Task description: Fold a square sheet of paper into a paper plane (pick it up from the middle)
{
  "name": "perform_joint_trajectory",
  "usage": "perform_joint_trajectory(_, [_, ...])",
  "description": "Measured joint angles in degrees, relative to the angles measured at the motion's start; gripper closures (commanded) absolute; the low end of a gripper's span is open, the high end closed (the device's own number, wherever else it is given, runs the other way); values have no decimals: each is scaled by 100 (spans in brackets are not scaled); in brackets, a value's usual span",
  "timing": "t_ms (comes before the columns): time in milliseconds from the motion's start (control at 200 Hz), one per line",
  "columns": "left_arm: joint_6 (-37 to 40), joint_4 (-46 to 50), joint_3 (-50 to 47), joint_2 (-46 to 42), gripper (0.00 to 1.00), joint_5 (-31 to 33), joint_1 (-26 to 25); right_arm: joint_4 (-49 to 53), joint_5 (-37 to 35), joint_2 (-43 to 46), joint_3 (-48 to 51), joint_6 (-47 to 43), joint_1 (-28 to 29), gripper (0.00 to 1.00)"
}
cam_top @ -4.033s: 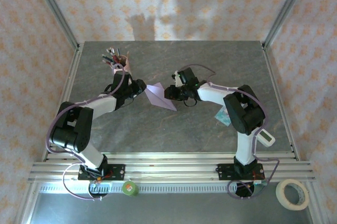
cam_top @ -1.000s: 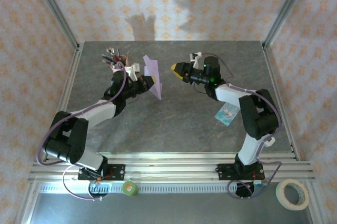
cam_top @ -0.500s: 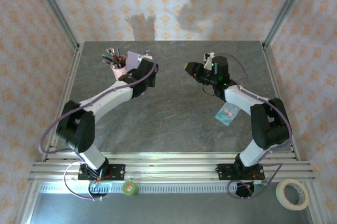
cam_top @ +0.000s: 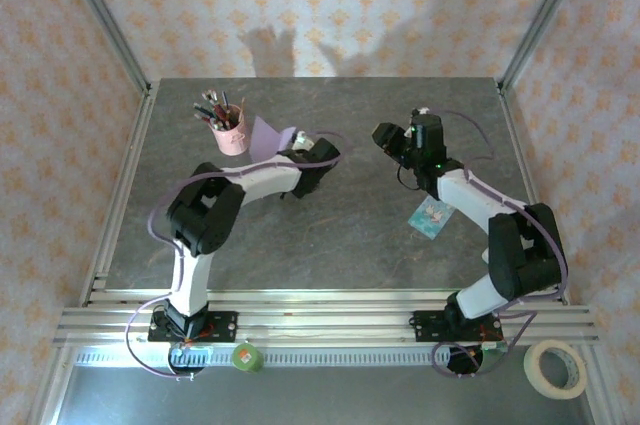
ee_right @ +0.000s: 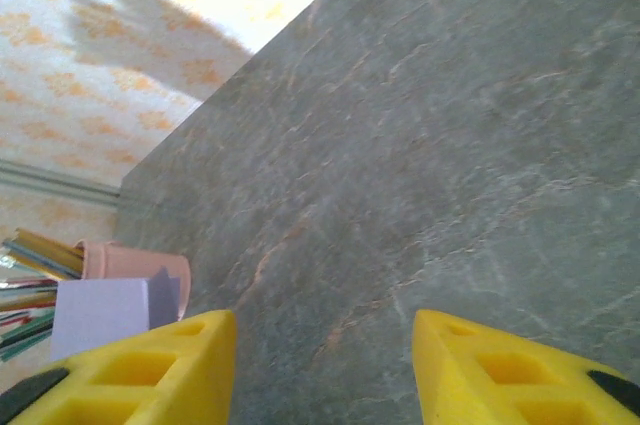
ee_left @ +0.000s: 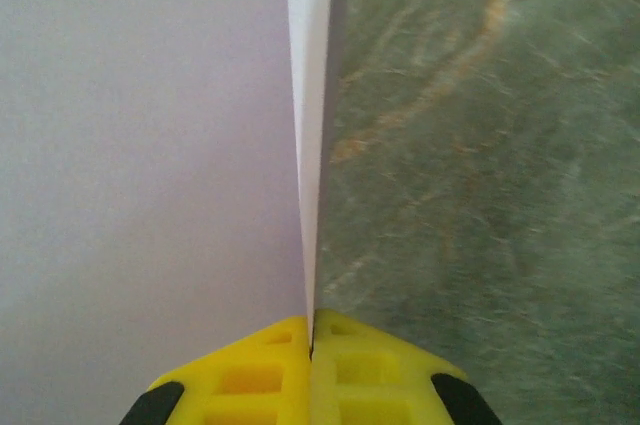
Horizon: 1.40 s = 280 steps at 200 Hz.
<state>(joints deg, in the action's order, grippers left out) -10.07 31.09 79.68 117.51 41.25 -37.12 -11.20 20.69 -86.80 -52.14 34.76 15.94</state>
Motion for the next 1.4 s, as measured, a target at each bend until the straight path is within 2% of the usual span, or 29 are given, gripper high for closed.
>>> perform_joint_trajectory(260, [-13,0,11,544,92,-9,-334,94,-188,-2,7,7,-39,51])
perform_joint_trajectory(736, [-455,-168,-48,411,67,-636,-354,96,-164,-144,7,55,-42,49])
perform_joint_trajectory(946, [-990,-678,-341,-170,59,-2159,-415,96,-162,-151,7,122,-42,47])
perform_joint_trajectory(1221, [-1725,-1425,-1217,-1255,55,-4041,-463,-13,50,-247,4,286,-42,48])
perform_joint_trajectory(1401, [-1991,-1862,-1799,-1963,52,-4999,-354,-101,328,-459,4,354,-42,48])
